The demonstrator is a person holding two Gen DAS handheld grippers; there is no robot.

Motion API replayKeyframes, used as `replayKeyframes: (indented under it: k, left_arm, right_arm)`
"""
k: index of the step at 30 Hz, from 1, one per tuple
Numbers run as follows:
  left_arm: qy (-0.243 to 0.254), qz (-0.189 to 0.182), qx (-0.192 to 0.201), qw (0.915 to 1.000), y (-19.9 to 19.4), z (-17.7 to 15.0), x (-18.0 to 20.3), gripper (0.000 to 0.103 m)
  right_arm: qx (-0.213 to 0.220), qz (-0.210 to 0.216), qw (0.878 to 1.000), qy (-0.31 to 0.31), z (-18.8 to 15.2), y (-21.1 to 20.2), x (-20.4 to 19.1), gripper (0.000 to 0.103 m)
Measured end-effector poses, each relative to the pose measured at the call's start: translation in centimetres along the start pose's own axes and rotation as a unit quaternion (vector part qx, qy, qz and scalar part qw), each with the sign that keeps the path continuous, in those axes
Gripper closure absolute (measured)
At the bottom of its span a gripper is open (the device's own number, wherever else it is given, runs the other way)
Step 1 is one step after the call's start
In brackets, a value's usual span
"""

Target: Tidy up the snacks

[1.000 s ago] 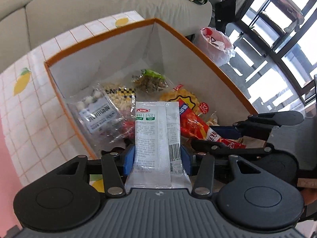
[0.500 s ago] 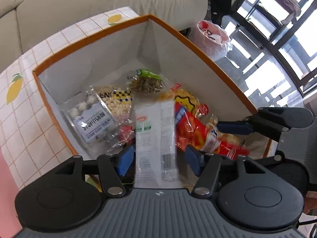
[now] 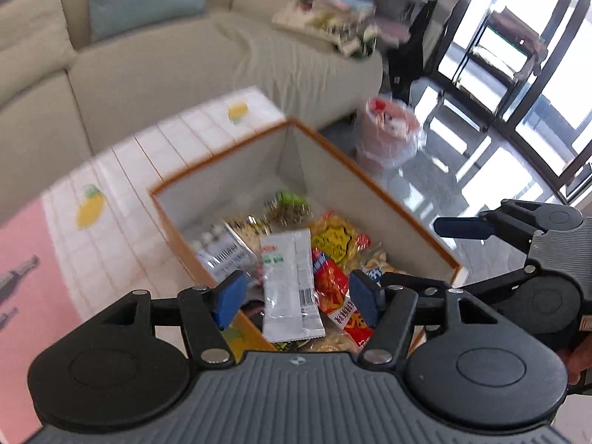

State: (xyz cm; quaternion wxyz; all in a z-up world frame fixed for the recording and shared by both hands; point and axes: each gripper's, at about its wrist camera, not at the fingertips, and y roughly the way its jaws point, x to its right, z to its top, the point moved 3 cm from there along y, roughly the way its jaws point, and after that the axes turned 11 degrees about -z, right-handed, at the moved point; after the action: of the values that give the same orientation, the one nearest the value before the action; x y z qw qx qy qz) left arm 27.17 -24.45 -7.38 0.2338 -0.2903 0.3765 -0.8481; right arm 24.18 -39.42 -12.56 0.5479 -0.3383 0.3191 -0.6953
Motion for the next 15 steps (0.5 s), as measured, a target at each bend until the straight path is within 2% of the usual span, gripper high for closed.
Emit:
replayKeyframes:
  k: [5, 8, 11, 15]
  left_arm:
    - [0.051, 0.046, 0.068, 0.9954, -6.5, -1.5, 1.8, 0.028]
    - [0.075, 0.091, 0.112, 0.9867, -10.0, -3.2, 3.0, 0.021]
    - [0.09, 0.134, 0.156, 0.9744, -13.0, -5.6, 4.2, 0.017]
    - [0.105, 0.164, 0.189, 0.9625, -15.1, -9.0, 5.4, 0.016]
  right_arm:
    - [0.078, -0.02, 0.997, 0.022, -0.1, -5.9, -0.9, 0.024]
    - [0.119, -0.022, 0.992, 0.034, -0.6, -9.1, -1.8, 0.021]
    - [0.159, -0.043, 0.985, 0.047, -1.7, -12.1, -3.0, 0.015]
    - [0.197, -0.06, 0.976, 0.067, -4.3, -14.7, -5.3, 0.015]
